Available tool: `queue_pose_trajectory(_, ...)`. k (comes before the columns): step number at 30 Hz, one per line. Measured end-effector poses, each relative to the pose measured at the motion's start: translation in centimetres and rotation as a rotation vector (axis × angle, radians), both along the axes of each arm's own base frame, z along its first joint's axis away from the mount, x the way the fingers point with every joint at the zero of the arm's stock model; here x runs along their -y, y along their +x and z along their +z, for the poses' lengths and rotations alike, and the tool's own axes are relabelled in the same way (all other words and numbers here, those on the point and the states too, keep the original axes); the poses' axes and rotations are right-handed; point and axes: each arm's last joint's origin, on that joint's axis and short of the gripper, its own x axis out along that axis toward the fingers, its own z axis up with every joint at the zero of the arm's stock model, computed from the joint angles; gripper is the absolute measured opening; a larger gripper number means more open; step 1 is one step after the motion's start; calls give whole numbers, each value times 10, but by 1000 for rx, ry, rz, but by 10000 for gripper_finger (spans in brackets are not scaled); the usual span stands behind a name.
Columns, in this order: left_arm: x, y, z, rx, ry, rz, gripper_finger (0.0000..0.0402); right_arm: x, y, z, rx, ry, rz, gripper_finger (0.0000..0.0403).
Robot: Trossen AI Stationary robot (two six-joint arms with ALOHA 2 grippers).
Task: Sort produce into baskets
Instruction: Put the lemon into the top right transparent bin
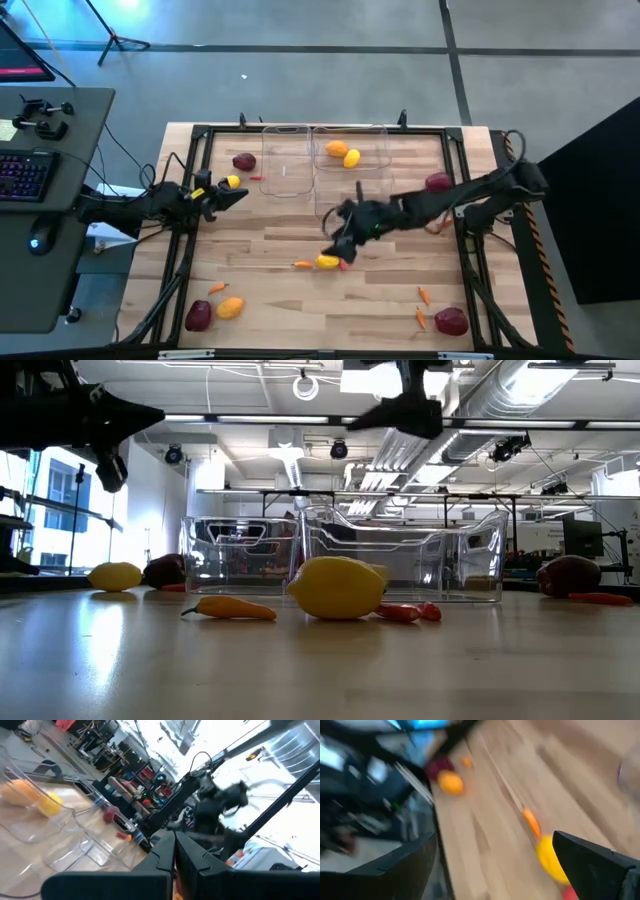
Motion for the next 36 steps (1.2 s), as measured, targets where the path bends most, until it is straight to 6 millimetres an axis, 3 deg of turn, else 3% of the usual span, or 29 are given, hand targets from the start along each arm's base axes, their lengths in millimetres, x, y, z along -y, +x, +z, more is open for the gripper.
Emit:
queue_pose_trajectory(4,2,-2,12,48,-32,-73,9,-13,5,-29,-127,-11,76,385)
queue_pose_trajectory(9,5,-7,55,52,37,-163,54,-25,14,-50,-226,-10,128,385)
queue_pose_trajectory(14,7,-3,97,-150,166,-239,115,-30,30,-40,-261,-178,214,385)
queue_pose_trajectory(18,8,7,116,-398,316,-263,160,-35,38,-48,-318,-416,297,385)
queue_pose_trajectory(21,8,15,121,-545,401,-273,186,-38,45,-55,-326,-451,334,385)
queue_pose_trajectory(25,8,24,120,-613,440,-292,205,-38,51,-67,-352,-500,346,385)
queue_pose_trajectory(36,8,27,112,-703,465,-284,205,-47,60,-101,-377,-593,433,373)
